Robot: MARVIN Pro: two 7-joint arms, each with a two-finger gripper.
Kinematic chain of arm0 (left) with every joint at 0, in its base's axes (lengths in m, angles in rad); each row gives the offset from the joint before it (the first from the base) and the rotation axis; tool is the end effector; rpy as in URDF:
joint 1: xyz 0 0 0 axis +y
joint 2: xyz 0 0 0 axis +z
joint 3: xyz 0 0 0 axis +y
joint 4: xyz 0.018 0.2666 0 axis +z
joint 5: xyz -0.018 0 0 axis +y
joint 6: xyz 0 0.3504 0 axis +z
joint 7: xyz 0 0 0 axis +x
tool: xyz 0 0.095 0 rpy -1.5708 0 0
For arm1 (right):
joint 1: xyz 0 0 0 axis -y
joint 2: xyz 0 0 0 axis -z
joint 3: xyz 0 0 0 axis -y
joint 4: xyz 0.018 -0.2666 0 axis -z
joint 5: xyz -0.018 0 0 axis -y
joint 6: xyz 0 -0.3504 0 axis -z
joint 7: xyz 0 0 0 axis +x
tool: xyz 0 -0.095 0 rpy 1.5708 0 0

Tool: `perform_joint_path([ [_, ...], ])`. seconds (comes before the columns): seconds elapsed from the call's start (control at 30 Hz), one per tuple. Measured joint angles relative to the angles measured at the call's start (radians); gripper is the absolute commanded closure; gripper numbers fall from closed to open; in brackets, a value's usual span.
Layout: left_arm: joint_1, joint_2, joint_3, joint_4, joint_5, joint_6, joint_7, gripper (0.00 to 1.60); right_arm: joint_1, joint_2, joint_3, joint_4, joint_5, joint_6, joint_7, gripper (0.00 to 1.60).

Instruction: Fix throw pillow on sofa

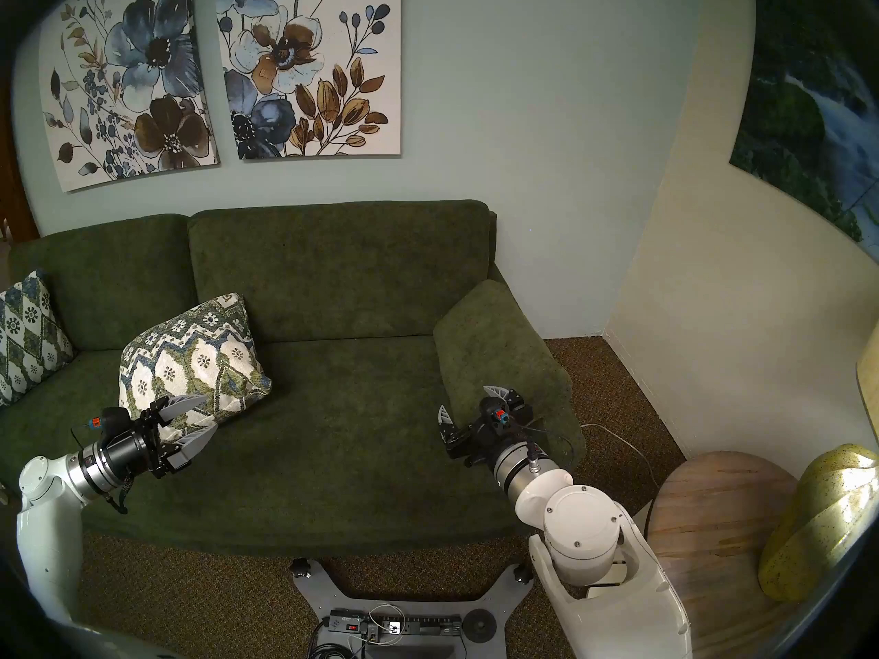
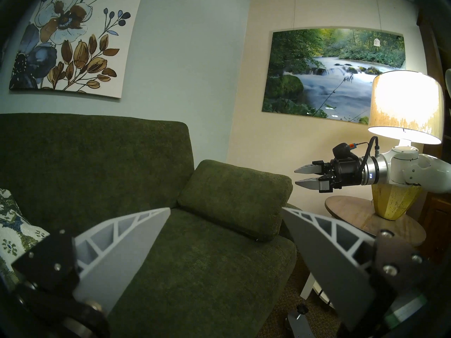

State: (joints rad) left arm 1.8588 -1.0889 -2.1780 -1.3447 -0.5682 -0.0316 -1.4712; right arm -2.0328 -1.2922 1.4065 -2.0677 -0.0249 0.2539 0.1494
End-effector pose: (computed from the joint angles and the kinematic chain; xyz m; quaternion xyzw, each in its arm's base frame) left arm 0.2800 0.2783 -0.3019 0.6698 -0.2375 0.6239 0.3251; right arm 0.3241 0.0542 -0.2869 -0.7726 -0.2122 -0.5950 0.0638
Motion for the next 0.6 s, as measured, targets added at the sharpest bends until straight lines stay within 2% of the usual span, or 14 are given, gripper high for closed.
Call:
perform_joint_path([
  [0.23, -0.042, 0.031, -0.003, 0.093, 0.008, 0.08, 0.097, 0.0, 0.0, 0.001, 0.0, 0.001, 0.0, 0.0, -0.001, 0.0],
  [0.6, -0.158, 0.122, -0.041, 0.318, 0.068, 0.156, 0.316, 0.0, 0.0, 0.002, -0.001, 0.004, 0.001, 0.0, -0.002, 0.0],
])
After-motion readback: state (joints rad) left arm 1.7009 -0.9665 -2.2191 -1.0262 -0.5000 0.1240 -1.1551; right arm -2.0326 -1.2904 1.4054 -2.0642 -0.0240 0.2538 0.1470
